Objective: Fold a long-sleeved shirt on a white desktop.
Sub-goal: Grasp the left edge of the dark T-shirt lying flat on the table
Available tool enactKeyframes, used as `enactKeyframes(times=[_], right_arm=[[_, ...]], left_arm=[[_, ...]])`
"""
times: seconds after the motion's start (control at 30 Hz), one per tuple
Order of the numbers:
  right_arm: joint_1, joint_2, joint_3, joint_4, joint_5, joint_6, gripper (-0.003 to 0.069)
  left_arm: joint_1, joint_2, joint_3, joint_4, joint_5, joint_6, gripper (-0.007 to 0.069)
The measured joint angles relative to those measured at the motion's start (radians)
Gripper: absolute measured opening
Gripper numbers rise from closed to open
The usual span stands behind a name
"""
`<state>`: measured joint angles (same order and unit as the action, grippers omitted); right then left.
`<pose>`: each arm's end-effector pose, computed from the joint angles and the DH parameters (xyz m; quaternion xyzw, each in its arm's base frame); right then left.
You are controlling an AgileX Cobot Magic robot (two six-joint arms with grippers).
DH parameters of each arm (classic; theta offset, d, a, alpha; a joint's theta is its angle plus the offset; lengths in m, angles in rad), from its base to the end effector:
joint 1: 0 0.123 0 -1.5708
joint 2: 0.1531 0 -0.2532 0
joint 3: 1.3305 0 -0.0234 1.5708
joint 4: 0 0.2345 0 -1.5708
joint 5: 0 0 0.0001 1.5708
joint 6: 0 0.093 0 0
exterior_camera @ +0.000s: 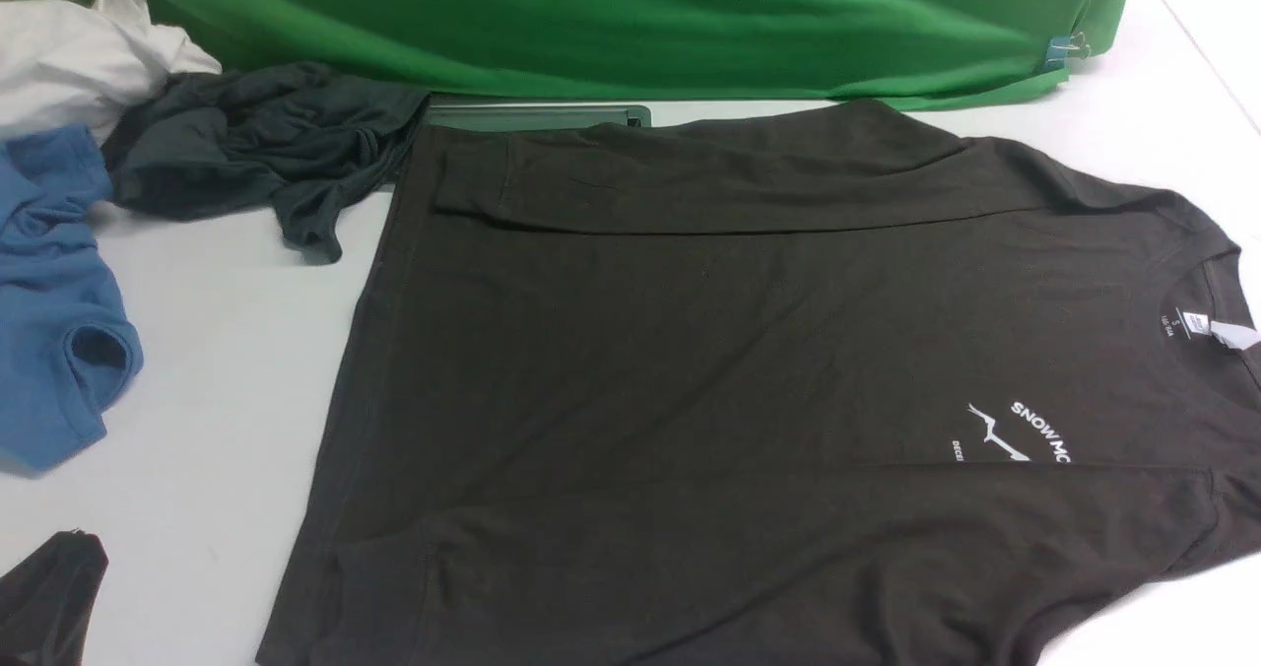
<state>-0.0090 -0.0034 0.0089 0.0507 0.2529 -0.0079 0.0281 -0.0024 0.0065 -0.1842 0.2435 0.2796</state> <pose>0.0731 0.0005 0.1873 0.0151 0.7647 0.0152 0.6440 0.0733 -0.0021 0.1892 0.0419 0.7590 0.0250 0.6493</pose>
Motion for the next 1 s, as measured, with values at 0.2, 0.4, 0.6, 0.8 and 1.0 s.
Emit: enactKeyframes(times=[0.2,0.4,0.6,0.8,1.0], right_arm=[[0.0,0.0,0.0,0.0,0.0,0.0,0.0241],[0.0,0.0,0.0,0.0,0.0,0.0,0.0241],[0.0,0.0,0.0,0.0,0.0,0.0,0.0241],[0.0,0.0,0.0,0.0,0.0,0.0,0.0241],[0.0,0.0,0.0,0.0,0.0,0.0,0.0241]], left_arm=[[0.0,0.0,0.0,-0.004,-0.013,-0.001,0.002],[0.0,0.0,0.0,-0.294,-0.168,-0.16,0.002],[0.0,0.0,0.0,-0.424,-0.243,-0.244,0.002],[0.0,0.0,0.0,-0.434,-0.299,-0.274,0.002],[0.0,0.0,-0.079,-0.423,-0.14,-0.28,0.002]])
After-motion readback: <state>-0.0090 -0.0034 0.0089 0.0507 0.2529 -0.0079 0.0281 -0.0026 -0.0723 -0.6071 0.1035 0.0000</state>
